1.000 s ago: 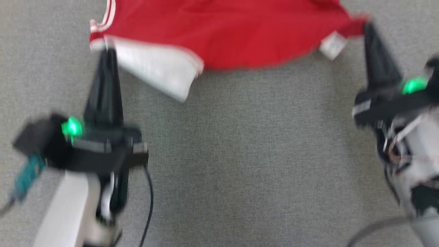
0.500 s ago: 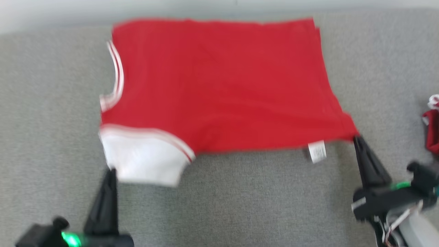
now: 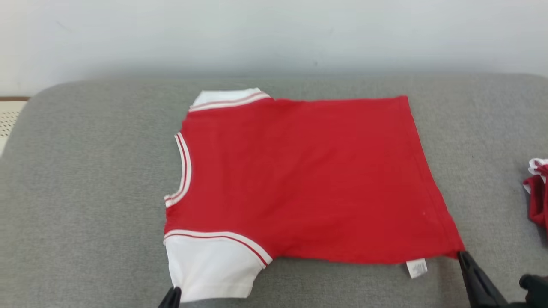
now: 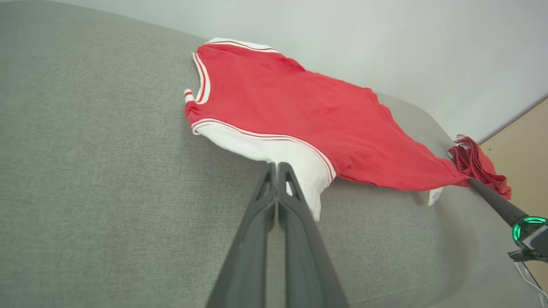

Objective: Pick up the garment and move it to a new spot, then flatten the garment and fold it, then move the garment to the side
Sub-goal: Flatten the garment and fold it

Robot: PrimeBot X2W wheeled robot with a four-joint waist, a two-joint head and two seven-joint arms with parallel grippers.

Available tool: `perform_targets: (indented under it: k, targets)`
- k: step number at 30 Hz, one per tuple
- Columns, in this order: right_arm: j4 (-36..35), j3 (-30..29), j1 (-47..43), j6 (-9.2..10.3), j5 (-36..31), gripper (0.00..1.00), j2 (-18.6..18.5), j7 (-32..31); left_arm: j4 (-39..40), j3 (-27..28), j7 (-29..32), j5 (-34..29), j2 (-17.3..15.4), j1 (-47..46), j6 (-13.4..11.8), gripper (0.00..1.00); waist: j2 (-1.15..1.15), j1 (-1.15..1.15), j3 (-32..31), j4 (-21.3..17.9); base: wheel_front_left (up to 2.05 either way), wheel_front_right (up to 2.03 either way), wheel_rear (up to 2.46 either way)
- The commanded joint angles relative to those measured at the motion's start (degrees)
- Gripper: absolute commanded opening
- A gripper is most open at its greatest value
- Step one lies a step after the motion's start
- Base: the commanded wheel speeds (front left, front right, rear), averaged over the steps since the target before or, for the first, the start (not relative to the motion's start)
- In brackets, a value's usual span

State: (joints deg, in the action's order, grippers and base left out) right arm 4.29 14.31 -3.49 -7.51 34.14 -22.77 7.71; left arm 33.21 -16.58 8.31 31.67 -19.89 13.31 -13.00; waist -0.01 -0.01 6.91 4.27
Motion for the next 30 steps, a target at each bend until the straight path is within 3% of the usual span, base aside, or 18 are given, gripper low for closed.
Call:
perform_targets:
  k: [1, 14, 30]
  targets:
    - [-0.86, -0.42, -1.49, 0.04, -0.29, 0.0, 0.54, -0.81, 0.88, 0.02, 0.53, -0.14, -0.64, 1.14, -0.11, 0.0, 0.01, 0.01, -1.43, 1.18, 0.0, 0.0, 0.0]
    - [-10.86, -8.16, -11.14, 0.04, -4.47, 0.0, 3.9, -12.66, 8.08, -1.98, 7.81, 0.62, -4.88, 5.86, -0.54, 0.0, 0.01, 0.01, -1.79, 1.36, 0.0, 0.0, 0.0]
    - [-14.58, -8.47, -2.65, 0.04, -3.93, 0.0, 5.0, -16.8, 2.82, 0.2, 6.23, 3.17, -2.38, -5.87, 1.46, 0.0, 0.01, 0.01, 4.35, -1.84, 0.0, 0.0, 0.0]
